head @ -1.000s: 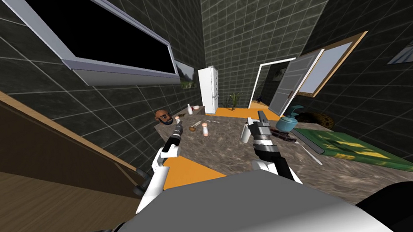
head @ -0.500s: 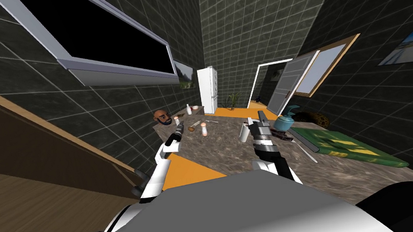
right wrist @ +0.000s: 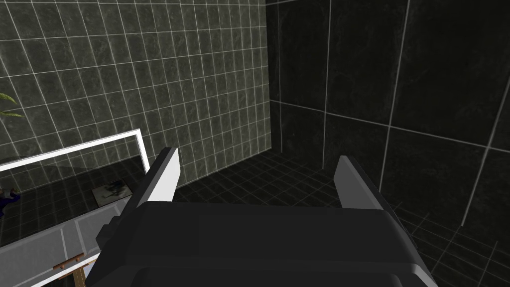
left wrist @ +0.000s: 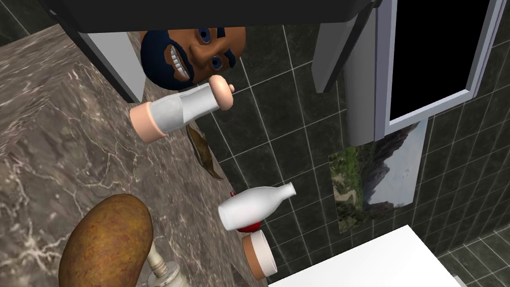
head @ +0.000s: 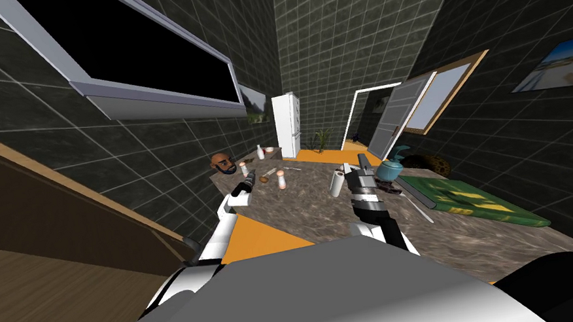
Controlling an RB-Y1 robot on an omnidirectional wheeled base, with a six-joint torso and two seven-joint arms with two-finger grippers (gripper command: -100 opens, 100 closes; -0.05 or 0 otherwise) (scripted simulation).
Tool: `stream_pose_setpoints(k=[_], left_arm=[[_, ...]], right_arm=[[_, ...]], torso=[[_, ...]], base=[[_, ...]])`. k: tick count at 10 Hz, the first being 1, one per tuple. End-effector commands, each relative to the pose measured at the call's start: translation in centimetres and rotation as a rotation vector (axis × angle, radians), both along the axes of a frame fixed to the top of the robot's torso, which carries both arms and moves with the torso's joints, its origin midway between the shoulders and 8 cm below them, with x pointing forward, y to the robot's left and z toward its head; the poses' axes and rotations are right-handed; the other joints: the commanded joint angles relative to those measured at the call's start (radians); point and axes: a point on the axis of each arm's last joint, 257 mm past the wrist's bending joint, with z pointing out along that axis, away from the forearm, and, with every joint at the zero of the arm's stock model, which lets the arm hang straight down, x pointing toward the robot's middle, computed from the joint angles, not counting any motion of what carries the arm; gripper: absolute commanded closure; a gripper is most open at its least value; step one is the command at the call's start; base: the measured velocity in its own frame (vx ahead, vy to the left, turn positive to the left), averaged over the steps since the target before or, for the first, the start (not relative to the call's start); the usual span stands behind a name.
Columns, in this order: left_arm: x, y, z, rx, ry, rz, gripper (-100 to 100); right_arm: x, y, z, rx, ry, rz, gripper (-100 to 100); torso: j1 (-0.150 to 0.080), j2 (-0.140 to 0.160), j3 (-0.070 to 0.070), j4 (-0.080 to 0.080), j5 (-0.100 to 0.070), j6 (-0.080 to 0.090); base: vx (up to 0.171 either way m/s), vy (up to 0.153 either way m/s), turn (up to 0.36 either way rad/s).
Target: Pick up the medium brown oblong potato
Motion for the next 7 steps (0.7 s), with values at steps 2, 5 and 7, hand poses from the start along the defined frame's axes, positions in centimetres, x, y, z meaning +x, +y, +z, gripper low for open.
stream_pose_setpoints(k=[2, 5, 7], left_arm=[[0.9, 0.6, -1.5, 0.000, 0.065, 0.016, -100], [2.3, 1.2, -2.2, -0.004, 0.135, 0.032, -100], [2.6, 2.0, -3.9, -0.007, 0.194, 0.051, -100]], right_arm=[[0.0, 0.0, 0.0, 0.000, 0.000, 0.000, 0], [0.0, 0.0, 0.0, 0.000, 0.000, 0.000, 0], [0.0, 0.0, 0.0, 0.000, 0.000, 0.000, 0]], torso=[[0.000, 0.000, 0.000, 0.000, 0.000, 0.000], [0.000, 0.000, 0.000, 0.000, 0.000, 0.000], [0.000, 0.000, 0.000, 0.000, 0.000, 0.000]], base=[[-0.002, -0.014, -0.043], [0.000, -0.014, -0.044], [0.002, -0.013, -0.045]])
